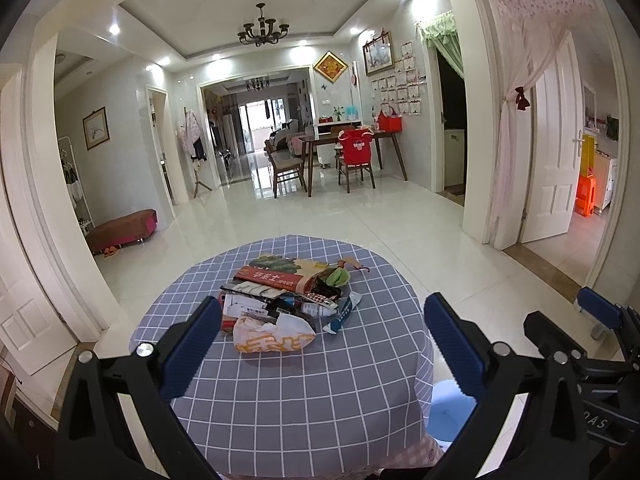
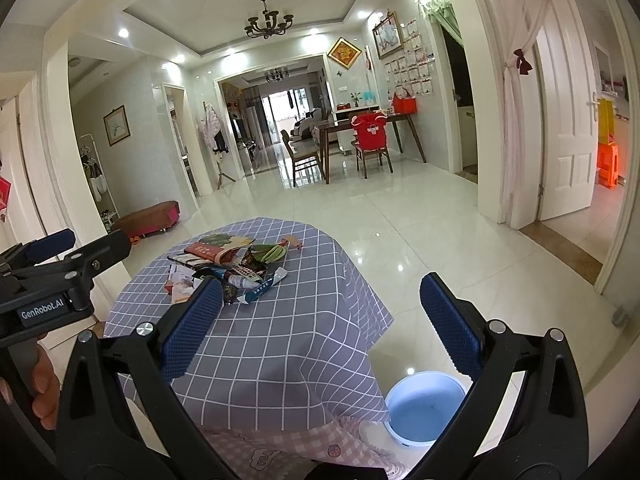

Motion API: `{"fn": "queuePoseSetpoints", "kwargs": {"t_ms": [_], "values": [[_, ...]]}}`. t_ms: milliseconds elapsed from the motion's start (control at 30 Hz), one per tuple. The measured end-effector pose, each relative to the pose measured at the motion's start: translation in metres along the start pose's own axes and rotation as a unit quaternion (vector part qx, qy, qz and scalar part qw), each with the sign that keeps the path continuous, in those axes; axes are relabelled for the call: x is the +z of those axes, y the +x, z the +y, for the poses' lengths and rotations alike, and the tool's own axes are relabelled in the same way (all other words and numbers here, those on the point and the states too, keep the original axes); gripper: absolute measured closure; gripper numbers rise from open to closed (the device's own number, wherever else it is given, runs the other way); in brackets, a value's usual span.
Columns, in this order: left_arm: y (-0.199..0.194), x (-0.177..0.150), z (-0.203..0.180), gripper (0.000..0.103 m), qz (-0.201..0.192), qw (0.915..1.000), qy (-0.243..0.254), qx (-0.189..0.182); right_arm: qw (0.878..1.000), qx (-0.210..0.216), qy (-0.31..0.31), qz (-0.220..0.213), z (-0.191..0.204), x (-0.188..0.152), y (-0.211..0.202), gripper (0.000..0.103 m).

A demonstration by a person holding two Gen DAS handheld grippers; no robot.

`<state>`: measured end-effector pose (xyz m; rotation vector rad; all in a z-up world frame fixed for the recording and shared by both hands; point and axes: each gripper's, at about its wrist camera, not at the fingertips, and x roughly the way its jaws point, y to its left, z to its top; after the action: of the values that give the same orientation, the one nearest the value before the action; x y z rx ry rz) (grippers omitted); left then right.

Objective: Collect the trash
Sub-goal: 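Reach the left tool to the pile and grasp the white-orange plastic bag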

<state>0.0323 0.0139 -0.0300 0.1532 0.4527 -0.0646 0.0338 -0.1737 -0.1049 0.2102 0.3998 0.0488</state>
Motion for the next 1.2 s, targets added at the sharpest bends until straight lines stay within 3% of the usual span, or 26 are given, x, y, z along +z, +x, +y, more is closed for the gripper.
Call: {"fn": "queuePoseSetpoints", "kwargs": {"t_ms": [267,533,667,833,1067,1200], "values": [[0.034,-0.010,0.026,0.004,0.034,0.9993,-0.014,0.006,1.000,0.006,-0.002,0.026,0.009,-0.002,0.028,0.006],[0.089,-0.033,0.091,0.004,0.091,0.9931,-0.074,0.011,0.996,0.024,0.003,0.088,0.022,-0.011,0.090,0.006],[0.116,-0.046,0.109,0.004,0.116,0.9901,-0.070,0.036,0.992,0.045,-0.002,0.117,0.035,-0.016,0.127,0.006],[0.146,-0.061,0.118,0.004,0.153,0.9842,-0.089,0.011,0.988,0.058,-0.009,0.146,0.052,-0.027,0.162,0.006],[0.174,-0.075,0.107,0.005,0.162,0.9852,-0.048,-0.030,0.984,0.062,-0.008,0.169,0.057,-0.034,0.196,0.006],[0.194,-0.080,0.085,0.005,0.154,0.9859,0.057,-0.033,0.983,0.057,-0.009,0.175,0.055,-0.035,0.211,0.006]]}}
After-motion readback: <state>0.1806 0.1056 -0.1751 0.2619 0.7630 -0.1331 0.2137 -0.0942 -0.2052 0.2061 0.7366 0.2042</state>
